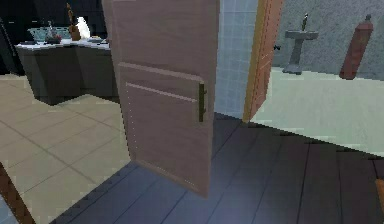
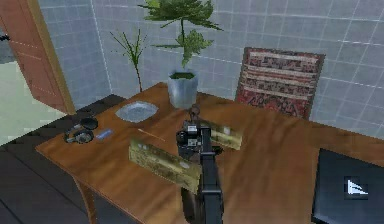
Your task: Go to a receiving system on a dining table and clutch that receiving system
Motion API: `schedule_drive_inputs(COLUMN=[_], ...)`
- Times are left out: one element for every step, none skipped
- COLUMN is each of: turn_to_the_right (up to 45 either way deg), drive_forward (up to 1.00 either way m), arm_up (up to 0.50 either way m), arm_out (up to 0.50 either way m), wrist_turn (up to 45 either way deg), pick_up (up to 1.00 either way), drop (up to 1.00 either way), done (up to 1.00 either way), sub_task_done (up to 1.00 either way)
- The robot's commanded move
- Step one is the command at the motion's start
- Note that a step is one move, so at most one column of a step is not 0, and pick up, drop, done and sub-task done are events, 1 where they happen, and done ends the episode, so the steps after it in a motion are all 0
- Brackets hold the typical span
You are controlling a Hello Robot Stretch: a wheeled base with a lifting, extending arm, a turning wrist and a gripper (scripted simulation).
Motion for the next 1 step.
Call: schedule_drive_inputs(turn_to_the_right=[0.0], drive_forward=[0.0], arm_up=[0.0], arm_out=[0.0], wrist_turn=[0.0], pick_up=[0.0], drop=[0.0], done=[1.0], sub_task_done=[0.0])
